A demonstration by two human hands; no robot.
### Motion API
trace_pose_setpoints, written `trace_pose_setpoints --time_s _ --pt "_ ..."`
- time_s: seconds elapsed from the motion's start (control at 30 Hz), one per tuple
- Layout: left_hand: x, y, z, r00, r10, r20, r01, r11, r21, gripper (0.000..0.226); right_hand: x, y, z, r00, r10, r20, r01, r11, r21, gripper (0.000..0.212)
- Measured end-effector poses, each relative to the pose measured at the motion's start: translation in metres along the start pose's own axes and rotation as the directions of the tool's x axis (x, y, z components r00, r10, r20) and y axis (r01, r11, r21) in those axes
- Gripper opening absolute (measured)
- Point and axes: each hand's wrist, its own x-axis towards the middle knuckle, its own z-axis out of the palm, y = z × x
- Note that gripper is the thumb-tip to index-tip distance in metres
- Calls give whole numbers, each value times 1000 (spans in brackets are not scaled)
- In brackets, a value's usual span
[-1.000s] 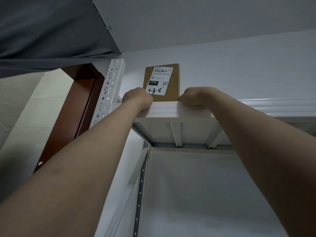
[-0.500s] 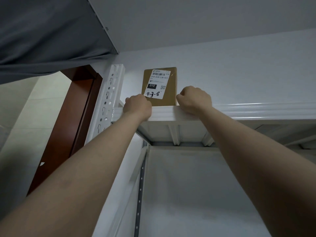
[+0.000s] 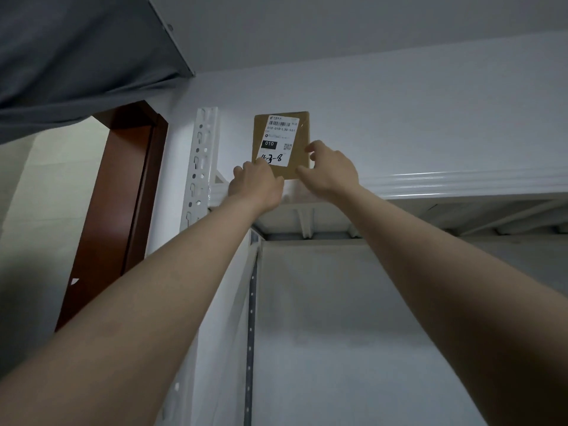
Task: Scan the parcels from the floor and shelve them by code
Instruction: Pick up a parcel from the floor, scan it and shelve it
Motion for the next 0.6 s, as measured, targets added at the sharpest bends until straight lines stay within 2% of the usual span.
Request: trace_pose_setpoints --time_s 0.17,0.3,0.4,0.53,0.6 --pt "-27 24 11 991 119 -61 -123 990 -71 45 -33 11 -11 998 8 -62 -11 999 -40 52" --pt "-67 51 38 968 236 -86 -249 947 -204 34 -92 49 -22 991 37 -132 -45 997 -59 46" --pt "-104 76 67 953 303 -20 -294 904 -311 30 -148 83 -35 985 81 -155 -91 994 -62 42" --pt "-176 118 111 933 337 123 -247 852 -461 31 -238 126 -52 946 266 -184 -269 963 13 37" --pt "-222 140 137 896 380 229 -223 833 -506 32 -293 150 -67 921 352 -164 -357 934 2 38"
